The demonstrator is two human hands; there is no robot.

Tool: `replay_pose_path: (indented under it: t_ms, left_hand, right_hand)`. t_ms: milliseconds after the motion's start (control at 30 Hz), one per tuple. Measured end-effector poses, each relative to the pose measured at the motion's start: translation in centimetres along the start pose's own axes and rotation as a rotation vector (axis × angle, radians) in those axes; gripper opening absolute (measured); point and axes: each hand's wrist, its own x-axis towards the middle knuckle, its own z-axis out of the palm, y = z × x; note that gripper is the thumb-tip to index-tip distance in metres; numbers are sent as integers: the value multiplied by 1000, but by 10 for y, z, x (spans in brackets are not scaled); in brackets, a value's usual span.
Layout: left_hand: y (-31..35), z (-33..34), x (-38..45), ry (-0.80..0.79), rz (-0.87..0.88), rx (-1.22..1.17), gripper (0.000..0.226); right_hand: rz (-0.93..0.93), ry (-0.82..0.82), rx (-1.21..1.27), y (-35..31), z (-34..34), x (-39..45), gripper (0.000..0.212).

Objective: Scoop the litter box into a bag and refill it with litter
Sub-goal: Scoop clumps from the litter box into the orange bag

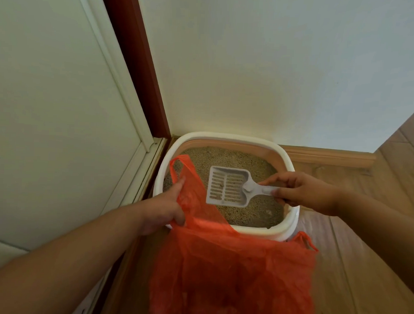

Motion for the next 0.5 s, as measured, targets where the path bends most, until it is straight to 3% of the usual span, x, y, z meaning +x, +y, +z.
replay_pose_path:
  t_ms: [233,367,500]
  left_hand:
    - [1,-1,-5,-21,28,-35,131]
    - [1,0,-7,-14,31,-24,131]
    - [5,3,-10,-24,40,-9,129]
  right_hand:
    - [-72,-172,-373,-12,9,3,44]
    - [-76,-338,-638,-36,20,6,43]
    - [-110,-360,-911,-66,34,10,40]
